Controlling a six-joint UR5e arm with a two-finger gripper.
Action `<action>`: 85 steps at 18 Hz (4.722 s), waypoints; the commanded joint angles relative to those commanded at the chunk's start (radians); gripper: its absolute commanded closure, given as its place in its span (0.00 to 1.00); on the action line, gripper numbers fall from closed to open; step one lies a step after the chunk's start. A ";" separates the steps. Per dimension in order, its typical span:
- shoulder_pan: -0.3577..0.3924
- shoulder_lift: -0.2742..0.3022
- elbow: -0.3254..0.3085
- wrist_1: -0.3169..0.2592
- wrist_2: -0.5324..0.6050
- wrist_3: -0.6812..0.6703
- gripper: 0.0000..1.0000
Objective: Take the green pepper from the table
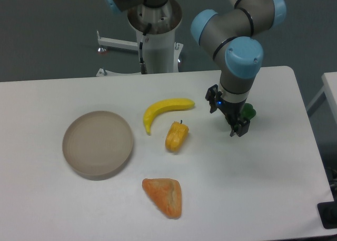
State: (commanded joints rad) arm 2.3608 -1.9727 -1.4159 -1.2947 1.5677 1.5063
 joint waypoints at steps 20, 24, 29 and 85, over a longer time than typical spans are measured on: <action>0.170 0.020 -0.087 0.058 0.012 0.143 0.00; 0.170 0.020 -0.150 0.093 0.011 0.173 0.00; 0.167 0.018 -0.196 0.130 0.011 0.225 0.00; 0.000 -0.034 0.061 -0.035 -0.006 -0.025 0.70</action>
State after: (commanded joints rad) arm 2.3608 -2.0064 -1.3545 -1.3300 1.5616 1.4818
